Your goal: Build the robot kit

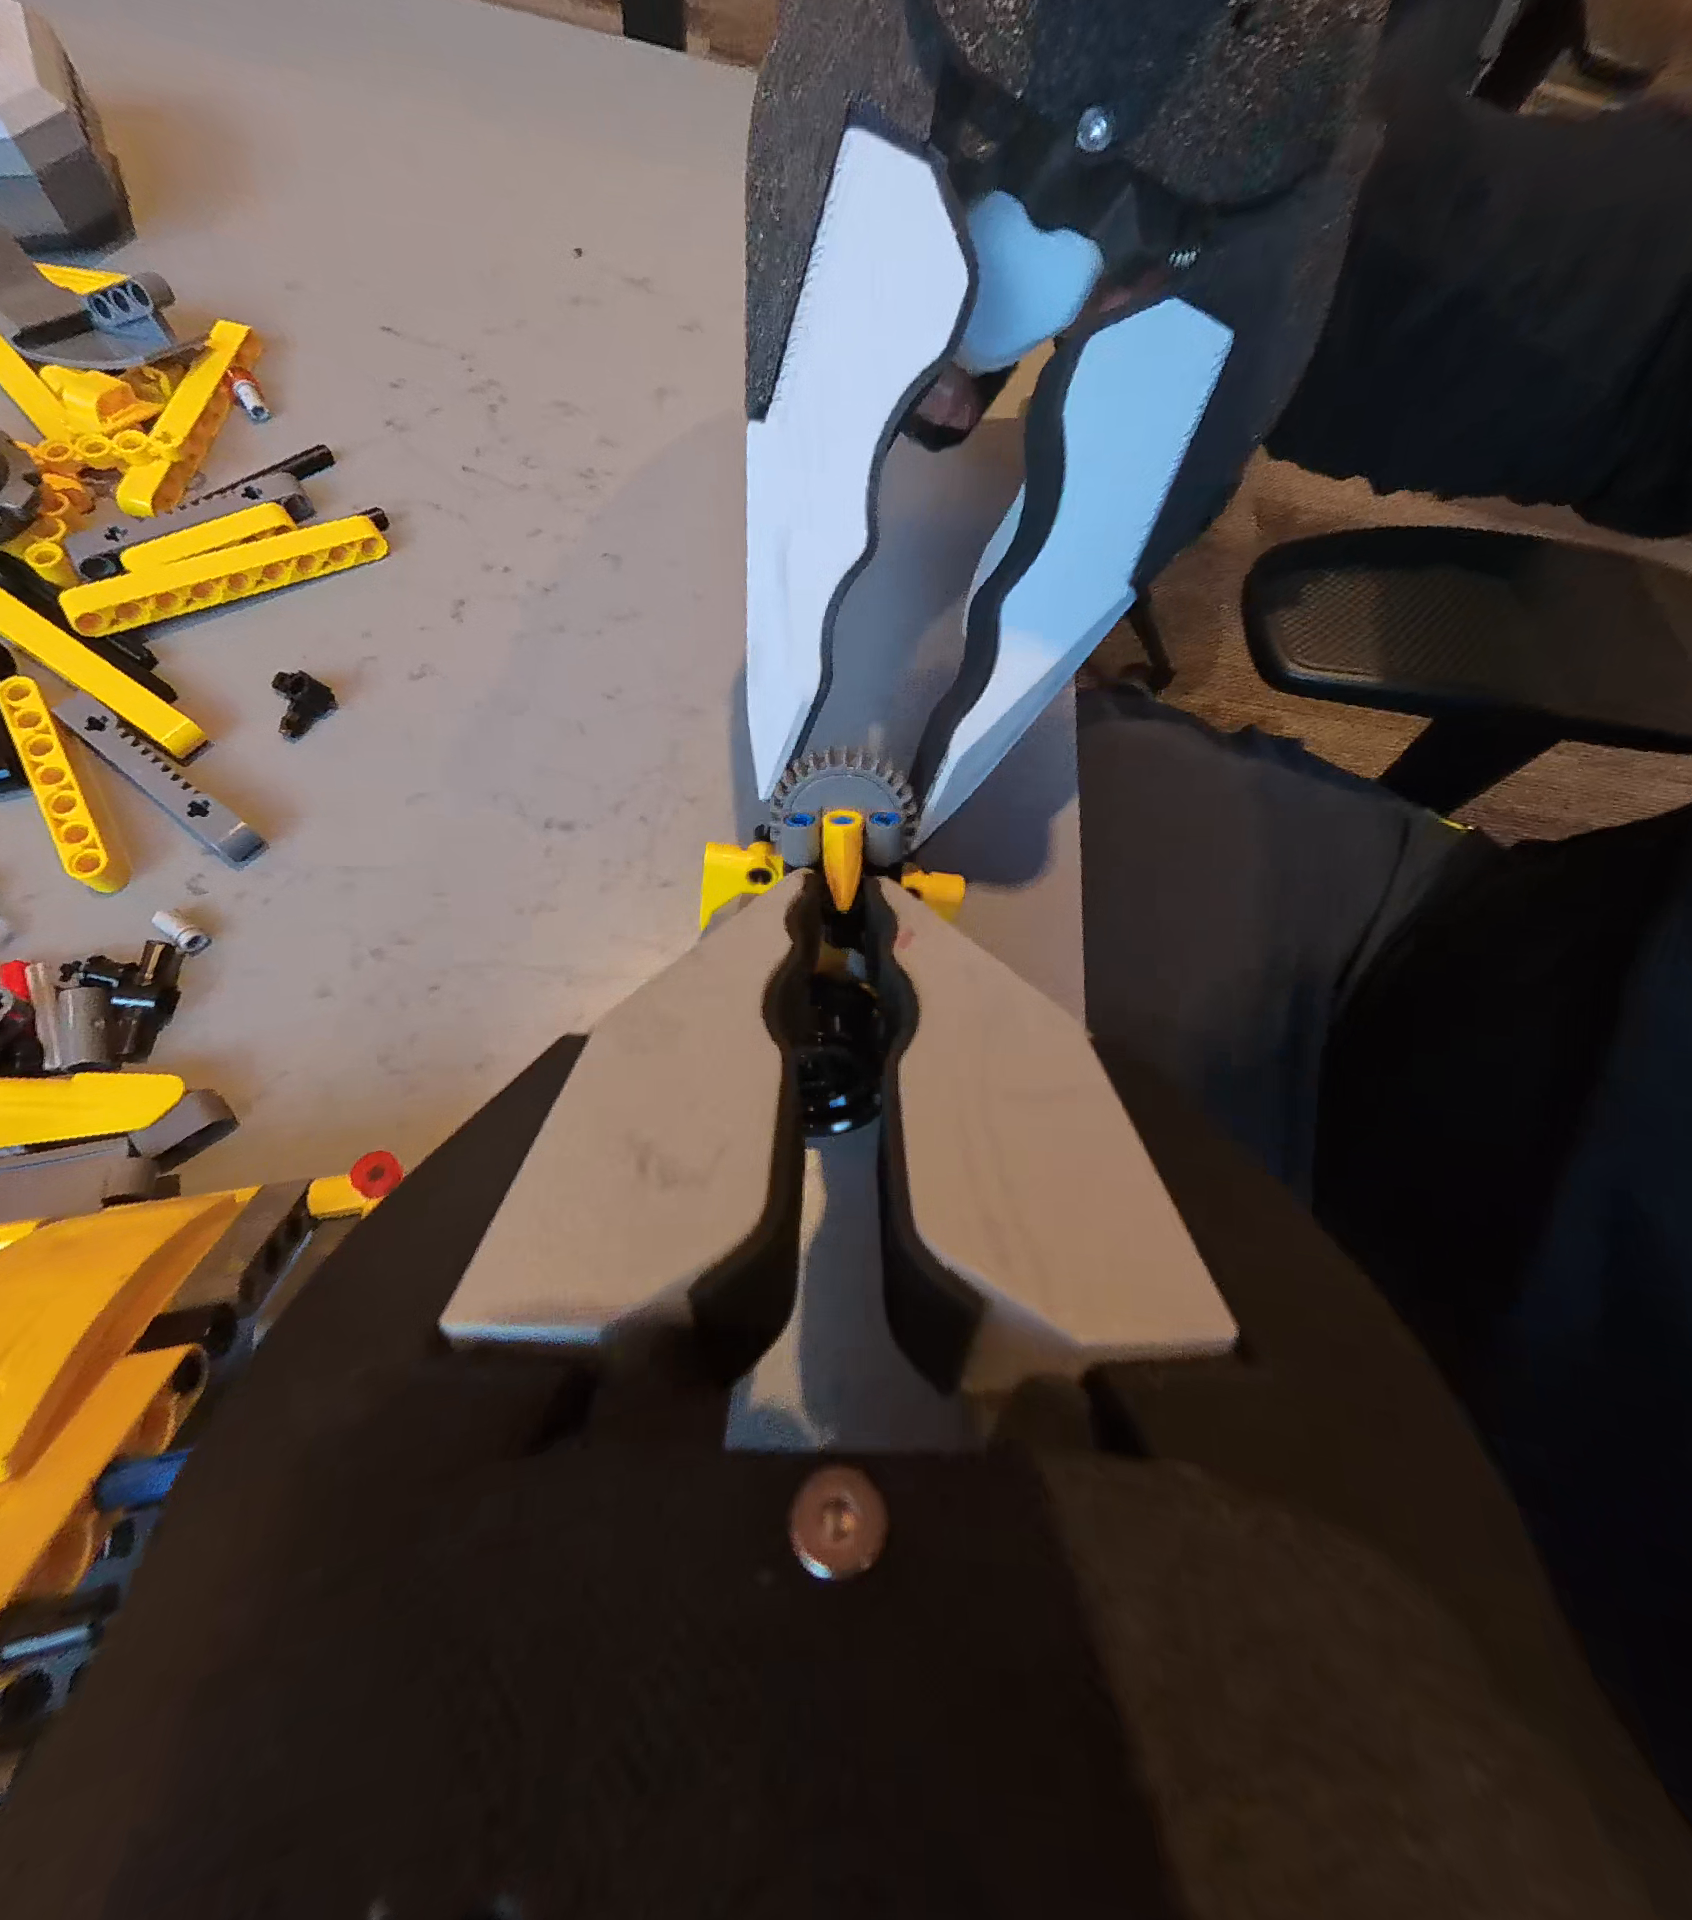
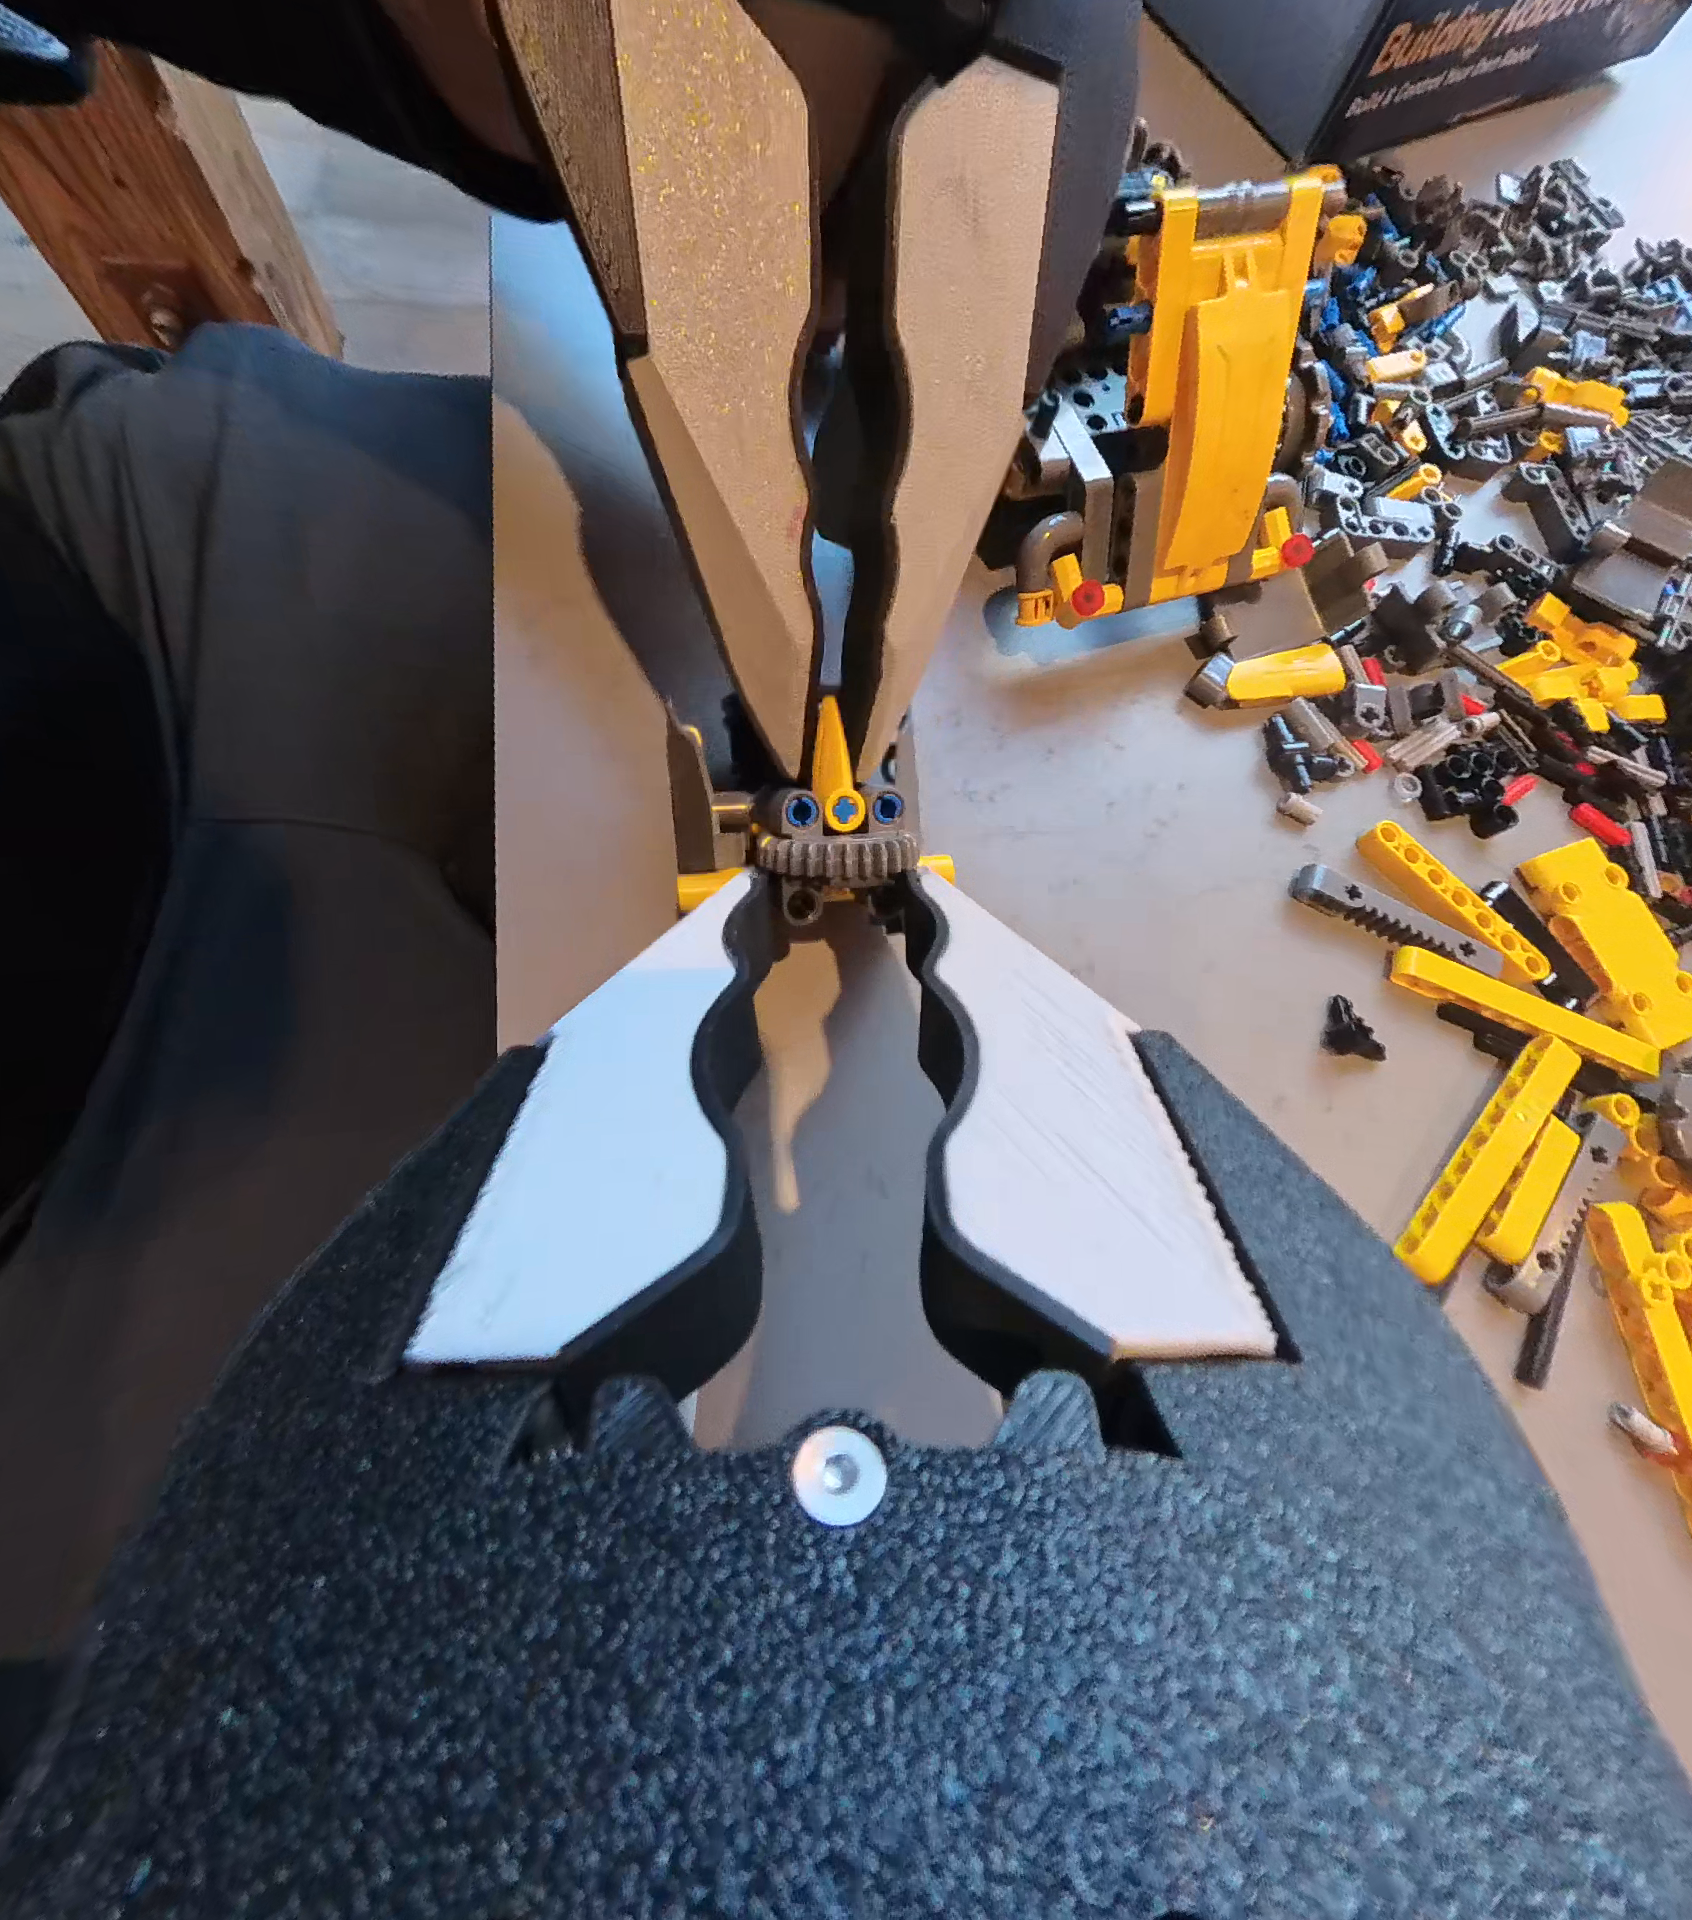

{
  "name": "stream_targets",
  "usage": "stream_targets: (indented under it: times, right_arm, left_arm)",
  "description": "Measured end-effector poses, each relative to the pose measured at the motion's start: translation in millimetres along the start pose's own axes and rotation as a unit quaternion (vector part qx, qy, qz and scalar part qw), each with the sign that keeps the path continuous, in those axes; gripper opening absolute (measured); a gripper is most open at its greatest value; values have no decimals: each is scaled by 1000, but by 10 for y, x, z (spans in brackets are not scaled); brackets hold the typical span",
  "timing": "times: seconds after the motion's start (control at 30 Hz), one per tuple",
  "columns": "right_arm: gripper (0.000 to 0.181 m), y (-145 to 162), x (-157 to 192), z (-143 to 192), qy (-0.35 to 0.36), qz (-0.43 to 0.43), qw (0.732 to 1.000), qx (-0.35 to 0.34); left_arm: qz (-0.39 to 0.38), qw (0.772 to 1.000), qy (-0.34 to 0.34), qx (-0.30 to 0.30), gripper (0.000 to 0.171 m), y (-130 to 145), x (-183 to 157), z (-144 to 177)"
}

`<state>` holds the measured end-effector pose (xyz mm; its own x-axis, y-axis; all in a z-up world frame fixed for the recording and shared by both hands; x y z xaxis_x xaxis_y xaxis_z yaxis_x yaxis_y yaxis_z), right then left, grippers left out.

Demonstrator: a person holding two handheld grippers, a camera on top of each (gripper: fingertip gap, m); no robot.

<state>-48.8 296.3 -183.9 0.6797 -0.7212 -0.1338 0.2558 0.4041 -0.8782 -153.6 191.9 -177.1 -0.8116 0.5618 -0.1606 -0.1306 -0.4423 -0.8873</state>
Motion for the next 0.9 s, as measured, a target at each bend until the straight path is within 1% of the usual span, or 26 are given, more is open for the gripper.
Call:
stream_targets:
  times: [0.13,0.23,0.4,0.47,0.53,0.63,0.73,0.9]
  right_arm:
    - [24,40,-27,37,-9,2,999,-32]
    - [24,86,-59,82,-25,-16,997,-67]
    - [35,133,-119,48,-44,-39,994,-94]
    - [34,115,-134,49,-57,-44,991,-109]
    - [28,100,-158,60,-67,-51,989,-124]
    - [24,109,-190,55,-84,-68,986,-123]
    - [24,113,-186,45,-92,-68,986,-118]
    - [23,118,-163,28,-84,-55,989,-108]
  left_arm:
    - [-11,1000,-7,-7,6,13,-10,88]
    - [-22,999,-16,-19,6,53,15,159]
    - [-13,999,0,-44,6,73,6,155]
    - [-22,999,-3,-49,5,72,-2,129]
    - [-25,998,-5,-55,6,56,-3,105]
    - [-16,998,-2,-58,6,36,13,84]
    - [-10,998,2,-59,6,36,10,82]
    - [-12,999,-2,-52,6,53,5,72]
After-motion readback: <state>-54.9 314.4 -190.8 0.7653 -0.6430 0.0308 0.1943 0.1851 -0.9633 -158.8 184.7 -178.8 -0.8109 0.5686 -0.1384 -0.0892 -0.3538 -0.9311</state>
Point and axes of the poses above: each gripper's, where its closed fingertips meet, z back along the fingers, y out of its underside, x = y × z across the jaws, the point moved 9 cm from there along z, back along the fingers, and after that the axes turned 11 degrees about -x, right-handed, at the moved point
